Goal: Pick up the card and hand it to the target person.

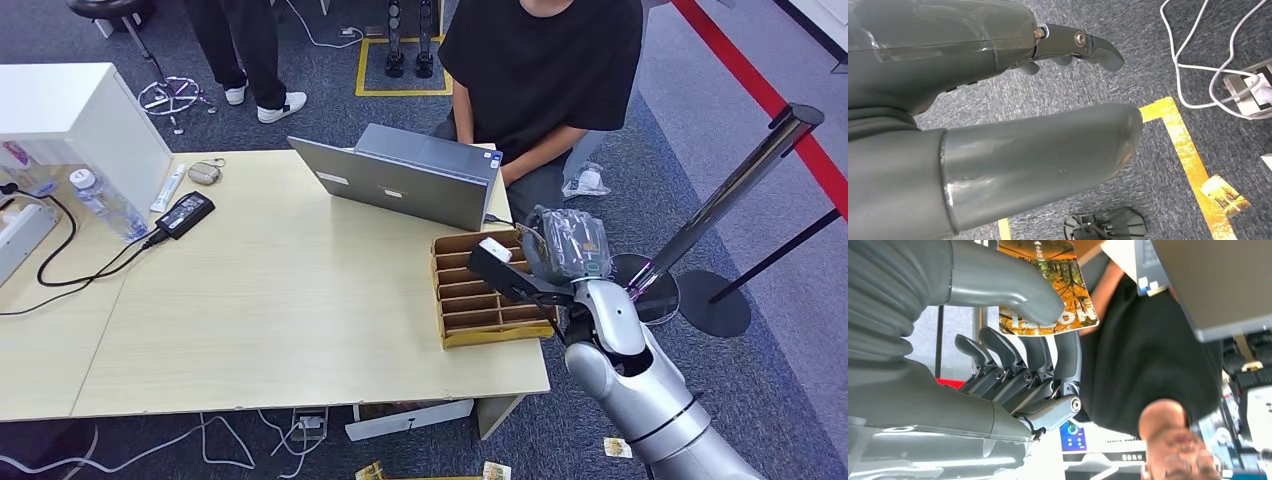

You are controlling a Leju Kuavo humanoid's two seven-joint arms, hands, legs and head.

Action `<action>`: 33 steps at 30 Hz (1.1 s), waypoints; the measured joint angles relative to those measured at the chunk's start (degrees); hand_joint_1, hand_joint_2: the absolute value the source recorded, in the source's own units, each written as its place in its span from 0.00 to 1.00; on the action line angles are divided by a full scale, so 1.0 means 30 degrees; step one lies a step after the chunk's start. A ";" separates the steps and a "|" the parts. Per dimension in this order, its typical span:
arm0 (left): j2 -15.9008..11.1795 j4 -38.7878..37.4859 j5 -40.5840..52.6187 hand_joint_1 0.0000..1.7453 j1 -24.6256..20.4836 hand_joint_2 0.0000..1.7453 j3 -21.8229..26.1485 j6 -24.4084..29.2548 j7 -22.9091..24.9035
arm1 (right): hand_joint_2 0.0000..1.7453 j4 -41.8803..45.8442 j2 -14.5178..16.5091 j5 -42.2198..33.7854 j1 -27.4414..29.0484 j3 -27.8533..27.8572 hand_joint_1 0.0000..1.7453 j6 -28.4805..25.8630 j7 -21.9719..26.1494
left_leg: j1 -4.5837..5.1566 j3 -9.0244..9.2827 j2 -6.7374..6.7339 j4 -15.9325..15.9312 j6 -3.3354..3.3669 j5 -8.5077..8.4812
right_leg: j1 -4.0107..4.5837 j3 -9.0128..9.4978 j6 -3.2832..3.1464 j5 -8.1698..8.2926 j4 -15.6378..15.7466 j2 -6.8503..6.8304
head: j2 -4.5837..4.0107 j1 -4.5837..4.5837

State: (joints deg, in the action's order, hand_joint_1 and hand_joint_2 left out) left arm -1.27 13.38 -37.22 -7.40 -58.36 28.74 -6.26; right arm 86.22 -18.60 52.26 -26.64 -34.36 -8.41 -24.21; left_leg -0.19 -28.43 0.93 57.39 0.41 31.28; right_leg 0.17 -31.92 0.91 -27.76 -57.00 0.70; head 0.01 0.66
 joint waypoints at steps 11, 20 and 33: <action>0.0000 0.0000 -0.0031 0.00 0.0061 0.00 0.0000 0.0015 -0.0020 | 1.00 0.1792 -0.0584 -0.0349 -0.0277 0.0752 0.92 -0.0568 -0.0353 | 0.0001 -0.0002 0.0000 0.0001 0.0000 0.0000 | -0.0001 0.0000 0.0000 0.0000 0.0001 0.0000 | 0.0000 0.0000; 0.0000 0.0000 -0.0031 0.00 0.0065 0.00 0.0000 0.0015 -0.0013 | 1.00 0.1981 -0.0810 -0.0503 -0.0358 0.1193 0.92 -0.0860 -0.0353 | -0.0001 -0.0002 0.0001 0.0001 0.0000 0.0000 | 0.0001 -0.0001 0.0000 0.0000 0.0000 -0.0001 | 0.0000 0.0000; 0.0000 0.0000 0.0130 0.00 0.0047 0.00 0.0000 0.0040 0.0004 | 1.00 0.1602 -0.1042 -0.1056 -0.0501 0.2049 0.94 -0.2805 -0.0009 | 0.0000 -0.0009 0.0002 0.0001 0.0000 0.0000 | -0.0001 -0.0002 0.0000 0.0000 0.0001 -0.0003 | -0.0002 0.0002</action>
State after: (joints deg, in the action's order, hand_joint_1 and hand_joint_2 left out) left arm -1.27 13.38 -36.83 -7.26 -58.36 28.86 -6.25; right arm 91.02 -21.73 49.09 -28.14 -28.22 -16.83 -24.23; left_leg -0.19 -28.45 0.94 57.40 0.41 31.28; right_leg 0.17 -31.93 0.91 -27.76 -56.99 0.69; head 0.00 0.66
